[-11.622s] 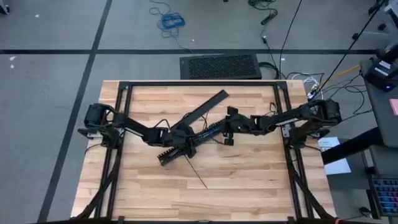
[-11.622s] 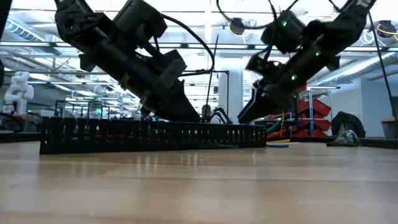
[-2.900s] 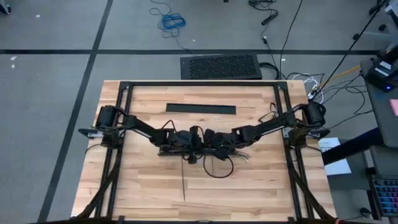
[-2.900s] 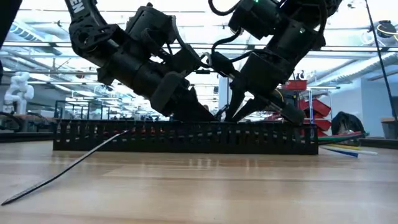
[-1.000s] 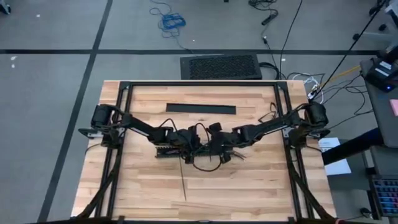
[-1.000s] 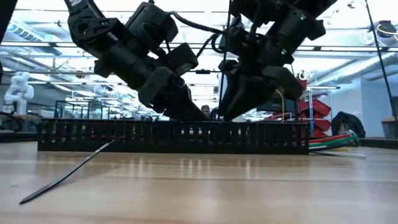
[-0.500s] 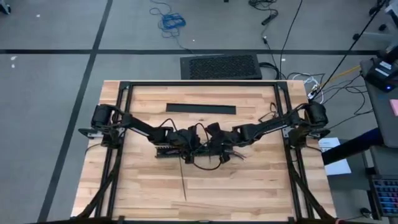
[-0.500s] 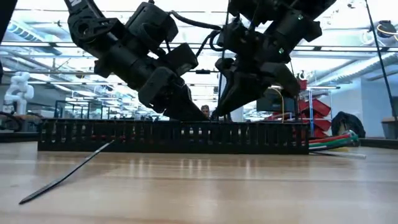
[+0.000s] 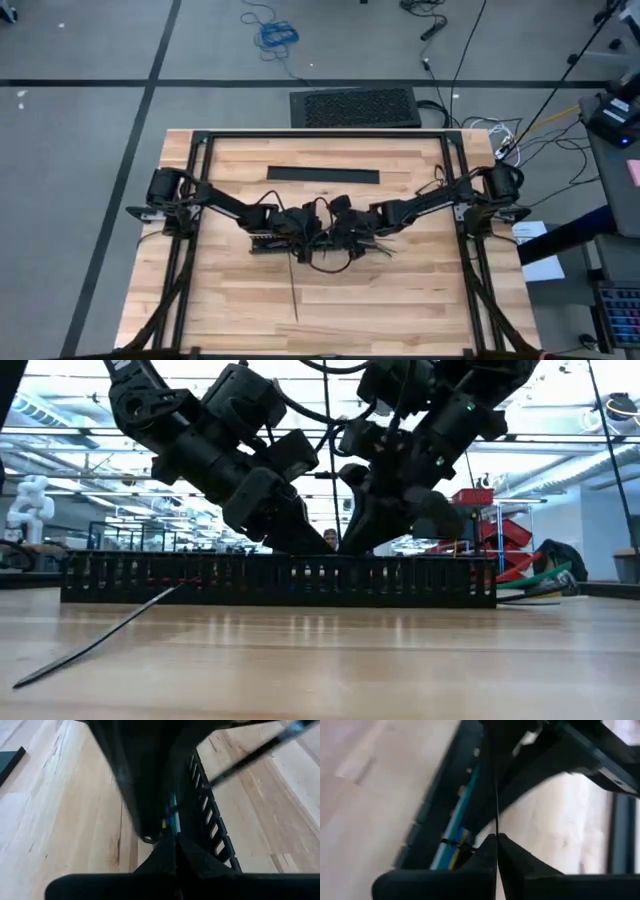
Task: Ziptie cables
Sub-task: Put the ziptied cables into a black cable duct, then insert the black cable duct cover into the black cable duct
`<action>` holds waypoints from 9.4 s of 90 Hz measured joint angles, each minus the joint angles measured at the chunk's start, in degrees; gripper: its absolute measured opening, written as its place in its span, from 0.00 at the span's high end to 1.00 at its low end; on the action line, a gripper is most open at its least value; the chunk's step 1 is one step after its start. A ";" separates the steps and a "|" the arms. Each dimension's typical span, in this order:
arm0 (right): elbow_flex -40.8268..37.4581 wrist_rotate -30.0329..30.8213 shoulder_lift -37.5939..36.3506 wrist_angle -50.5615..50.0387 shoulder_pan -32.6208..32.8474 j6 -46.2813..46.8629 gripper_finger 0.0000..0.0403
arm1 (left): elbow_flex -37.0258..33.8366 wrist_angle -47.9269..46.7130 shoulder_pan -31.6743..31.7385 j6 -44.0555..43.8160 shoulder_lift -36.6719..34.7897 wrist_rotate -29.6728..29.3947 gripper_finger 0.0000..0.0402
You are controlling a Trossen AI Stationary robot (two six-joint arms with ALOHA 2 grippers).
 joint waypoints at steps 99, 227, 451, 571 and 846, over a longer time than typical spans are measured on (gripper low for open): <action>-1.02 19.40 -11.18 -13.02 -4.64 9.69 0.59 | -0.55 -21.27 -0.55 -4.93 -26.15 -20.79 0.59; -0.92 -19.84 2.94 -10.36 -40.80 -4.70 1.00 | -1.92 -40.98 0.15 -14.84 -33.53 -29.20 0.59; -12.65 0.14 -11.99 -12.41 -22.00 21.07 1.00 | -1.86 -26.07 20.84 10.72 -24.57 -15.02 0.59; -12.18 13.63 -19.17 -12.52 -8.69 14.80 1.00 | 7.56 -20.88 29.83 25.11 -4.05 11.15 0.96; -11.85 19.27 -14.04 -8.27 -5.00 13.18 0.95 | 7.63 -22.40 18.69 23.17 -4.96 -8.42 0.99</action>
